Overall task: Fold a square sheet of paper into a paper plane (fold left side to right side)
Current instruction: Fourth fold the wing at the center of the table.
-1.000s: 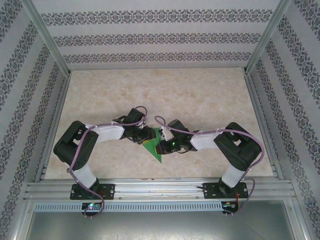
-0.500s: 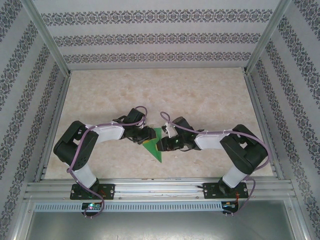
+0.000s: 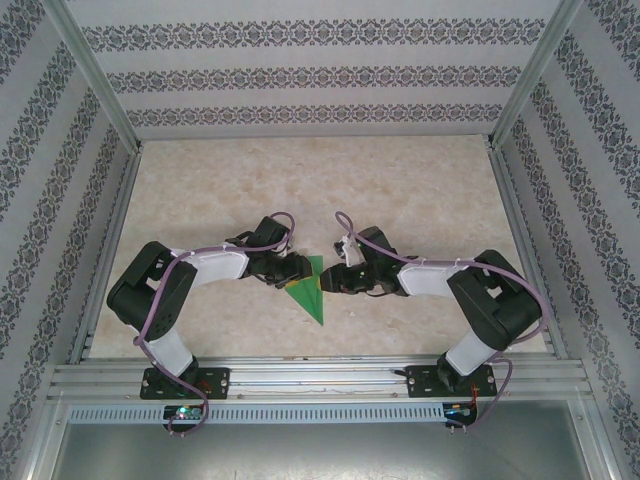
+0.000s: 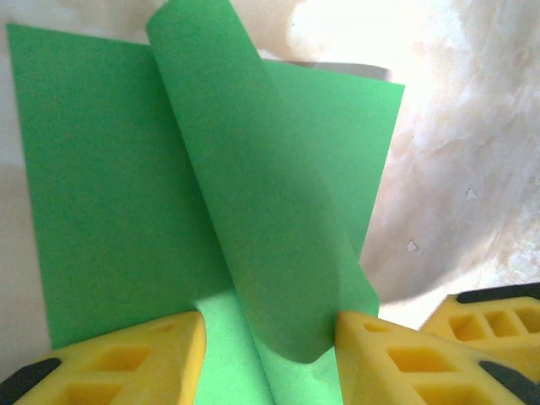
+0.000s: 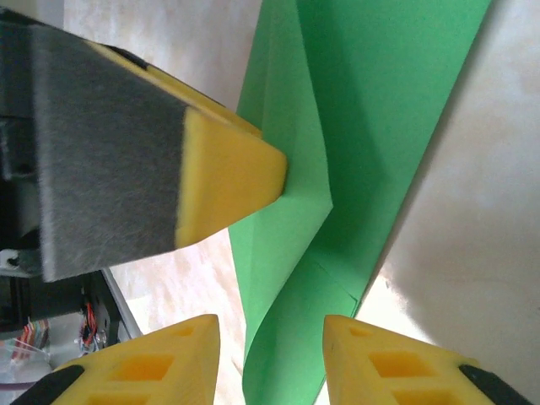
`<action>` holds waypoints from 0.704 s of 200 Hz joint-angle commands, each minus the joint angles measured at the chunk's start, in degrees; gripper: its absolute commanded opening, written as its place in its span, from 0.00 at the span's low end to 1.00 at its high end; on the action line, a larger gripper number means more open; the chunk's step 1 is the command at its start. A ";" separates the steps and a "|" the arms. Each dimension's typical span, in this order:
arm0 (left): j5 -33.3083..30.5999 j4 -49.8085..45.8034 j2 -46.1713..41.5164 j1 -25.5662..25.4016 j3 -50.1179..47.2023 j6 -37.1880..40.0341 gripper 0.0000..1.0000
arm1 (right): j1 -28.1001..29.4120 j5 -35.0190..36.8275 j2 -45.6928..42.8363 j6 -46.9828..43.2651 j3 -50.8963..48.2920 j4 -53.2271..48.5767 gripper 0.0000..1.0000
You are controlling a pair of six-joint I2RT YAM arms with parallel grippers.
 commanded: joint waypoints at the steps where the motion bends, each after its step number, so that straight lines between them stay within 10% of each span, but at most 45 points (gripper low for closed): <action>1: -3.22 -4.15 1.84 -0.94 -0.07 0.89 0.47 | 0.59 -1.51 2.26 1.61 2.19 2.47 0.38; 141: -3.35 -4.39 1.76 -0.97 0.16 0.98 0.46 | 1.53 -0.09 5.21 1.58 3.32 1.51 0.10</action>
